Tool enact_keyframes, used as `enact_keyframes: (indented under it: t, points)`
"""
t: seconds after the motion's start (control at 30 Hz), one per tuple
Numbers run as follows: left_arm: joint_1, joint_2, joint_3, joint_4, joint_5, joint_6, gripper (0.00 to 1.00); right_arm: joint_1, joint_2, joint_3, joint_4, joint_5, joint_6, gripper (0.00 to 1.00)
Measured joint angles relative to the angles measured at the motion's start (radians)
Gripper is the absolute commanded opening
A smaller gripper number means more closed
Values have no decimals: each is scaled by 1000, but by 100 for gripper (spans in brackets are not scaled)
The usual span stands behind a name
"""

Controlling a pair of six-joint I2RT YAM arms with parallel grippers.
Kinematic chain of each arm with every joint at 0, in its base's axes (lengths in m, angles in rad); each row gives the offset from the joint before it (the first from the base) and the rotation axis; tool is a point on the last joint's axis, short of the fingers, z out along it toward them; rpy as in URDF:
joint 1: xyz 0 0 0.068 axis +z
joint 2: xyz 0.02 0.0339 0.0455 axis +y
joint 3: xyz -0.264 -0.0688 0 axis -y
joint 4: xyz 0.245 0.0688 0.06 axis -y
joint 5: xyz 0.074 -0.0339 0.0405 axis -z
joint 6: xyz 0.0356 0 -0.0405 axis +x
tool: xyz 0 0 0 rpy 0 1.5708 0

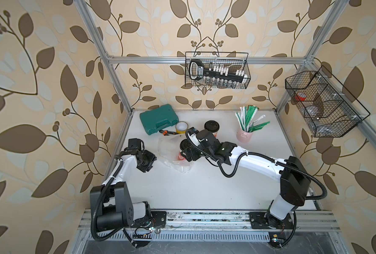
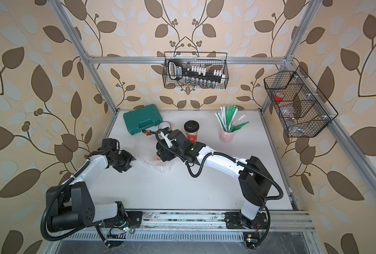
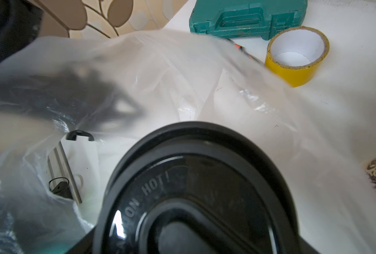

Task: Pack milk tea into plastic carrier bags
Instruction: Place the milk tea cup in the plastic carrier bag.

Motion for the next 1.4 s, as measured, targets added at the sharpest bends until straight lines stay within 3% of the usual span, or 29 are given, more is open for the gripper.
enact_keyframes:
  t: [0.17,0.57,0.93,1.0,1.07,1.13,1.27,1.4]
  points:
    - [-46,65,-7,116,27,-39,20,0,-9,0,-1,0,0,70]
    - [-210,270,-5,322,65,-122,1,0,-30,0,-27,0,1,70]
    - [-334,422,127,441,81,-180,0,9,-104,-6,-25,16,4,70]
    - [-343,435,141,454,90,-183,4,9,-108,-14,-24,29,3,70]
    - [-343,437,151,458,97,-180,18,9,-107,-25,-21,39,0,70]
    - [-343,437,163,449,97,-169,21,10,-104,-29,-21,43,0,70]
    - [-329,437,180,438,109,-136,43,14,-89,-34,-10,55,0,70]
    - [-296,437,187,408,141,-93,55,24,-76,-41,-6,69,0,70]
